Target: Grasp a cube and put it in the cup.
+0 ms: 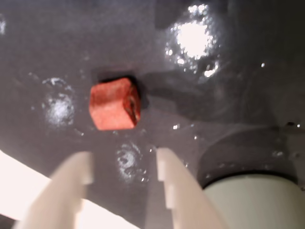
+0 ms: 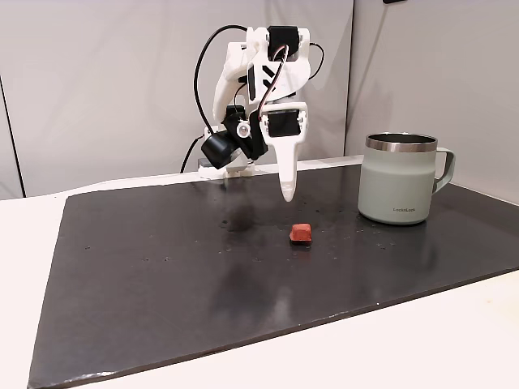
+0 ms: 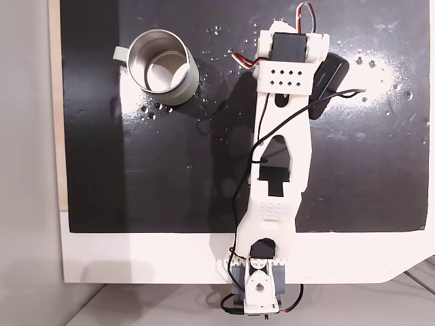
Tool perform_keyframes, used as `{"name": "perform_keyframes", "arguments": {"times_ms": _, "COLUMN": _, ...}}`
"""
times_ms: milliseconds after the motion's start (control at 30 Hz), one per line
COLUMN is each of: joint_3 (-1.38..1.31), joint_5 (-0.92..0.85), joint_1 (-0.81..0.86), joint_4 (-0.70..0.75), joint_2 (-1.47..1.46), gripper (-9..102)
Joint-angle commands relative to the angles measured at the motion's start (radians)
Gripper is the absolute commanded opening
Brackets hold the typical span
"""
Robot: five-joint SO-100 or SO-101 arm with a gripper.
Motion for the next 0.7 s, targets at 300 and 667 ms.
{"name": "perform_keyframes", "arguments": {"times_ms": 300, "joint_3": -0.138, "joint_5": -0.021, "joint_1": 0.0, "joint_4": 0.021, "joint_2": -0.067, "gripper": 31}}
{"name": "perform_keyframes", "arguments": {"times_ms": 667, "joint_3": -0.249, "joint_5": -0.052, "joint_1": -0.04, "joint_4": 0.017, "joint_2": -0.195, "gripper": 31}}
